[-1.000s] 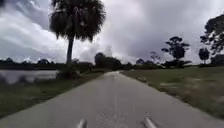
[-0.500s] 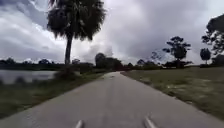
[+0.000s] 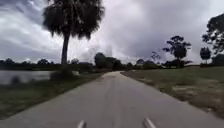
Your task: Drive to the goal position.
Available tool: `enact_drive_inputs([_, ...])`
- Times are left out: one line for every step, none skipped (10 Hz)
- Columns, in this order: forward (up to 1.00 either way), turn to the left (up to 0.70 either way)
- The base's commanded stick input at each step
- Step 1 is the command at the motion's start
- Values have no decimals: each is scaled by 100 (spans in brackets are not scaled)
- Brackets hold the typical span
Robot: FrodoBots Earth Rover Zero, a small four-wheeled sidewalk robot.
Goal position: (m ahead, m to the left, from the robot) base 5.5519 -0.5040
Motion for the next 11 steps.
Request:
enact_drive_inputs([70,0])
enact_drive_inputs([70,0])
enact_drive_inputs([70,0])
enact_drive_inputs([70,0])
enact_drive_inputs([70,0])
enact_drive_inputs([70,0])
enact_drive_inputs([70,0])
enact_drive_inputs([70,0])
enact_drive_inputs([70,0])
enact_drive_inputs([70,0])
enact_drive_inputs([70,0])
